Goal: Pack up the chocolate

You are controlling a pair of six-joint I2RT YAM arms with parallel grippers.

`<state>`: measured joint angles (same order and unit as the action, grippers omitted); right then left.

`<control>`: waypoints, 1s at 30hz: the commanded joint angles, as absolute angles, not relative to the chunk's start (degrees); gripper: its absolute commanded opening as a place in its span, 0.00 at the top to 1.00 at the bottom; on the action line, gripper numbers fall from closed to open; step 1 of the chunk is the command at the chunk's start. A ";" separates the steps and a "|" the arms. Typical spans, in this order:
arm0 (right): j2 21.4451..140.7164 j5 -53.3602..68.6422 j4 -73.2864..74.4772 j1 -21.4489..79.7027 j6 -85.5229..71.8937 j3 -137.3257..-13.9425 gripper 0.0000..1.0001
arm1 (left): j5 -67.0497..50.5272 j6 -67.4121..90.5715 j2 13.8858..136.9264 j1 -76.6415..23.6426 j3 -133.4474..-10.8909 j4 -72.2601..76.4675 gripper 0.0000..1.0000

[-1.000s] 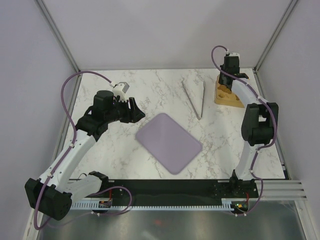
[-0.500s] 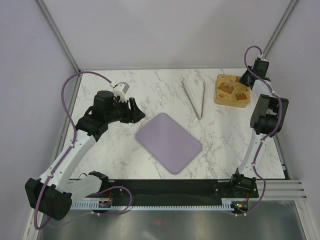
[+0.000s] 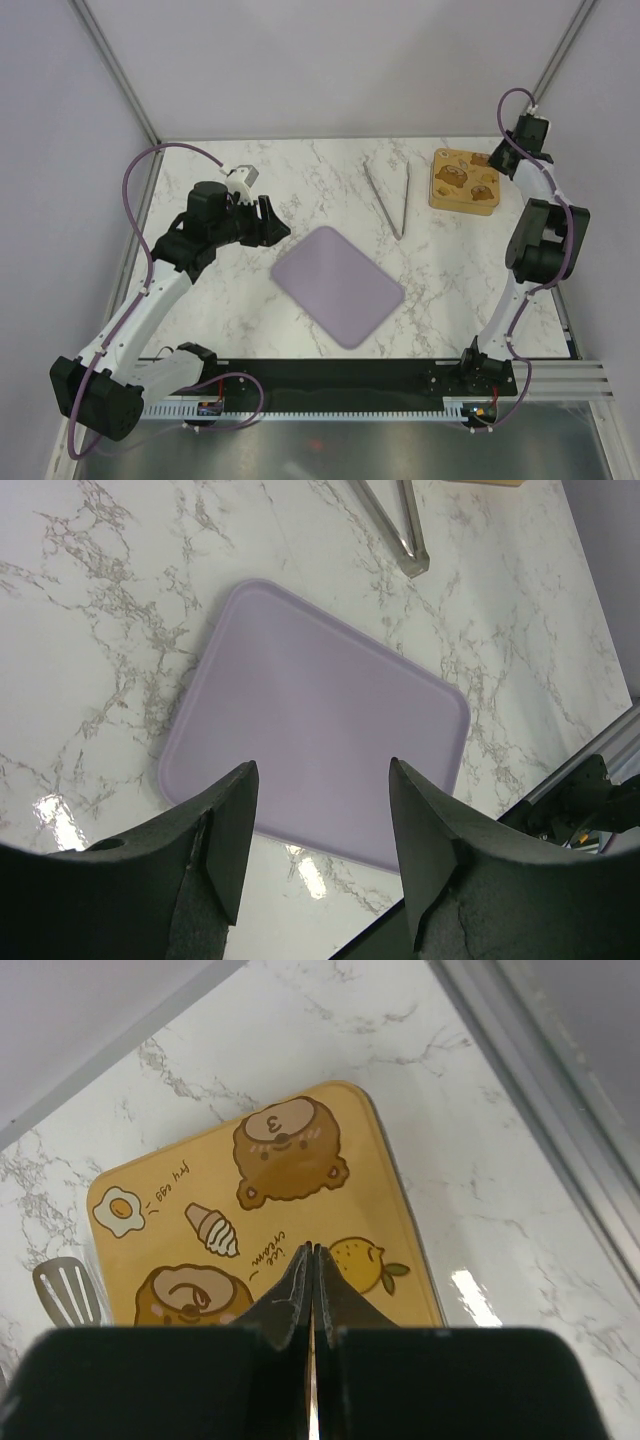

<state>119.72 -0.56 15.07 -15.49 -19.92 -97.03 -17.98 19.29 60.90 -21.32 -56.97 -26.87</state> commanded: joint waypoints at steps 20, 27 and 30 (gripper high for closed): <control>127.70 -0.27 8.35 -16.70 -16.88 -97.55 1.00 | -16.70 17.05 60.56 -21.01 -57.04 -24.87 0.37; 132.01 3.34 9.49 -16.70 -16.70 -101.77 1.00 | -15.82 16.88 60.64 -21.01 -57.04 -24.87 0.37; 130.70 4.48 11.24 -16.53 -16.44 -103.27 0.98 | -15.73 16.79 60.64 -21.01 -56.95 -24.87 0.37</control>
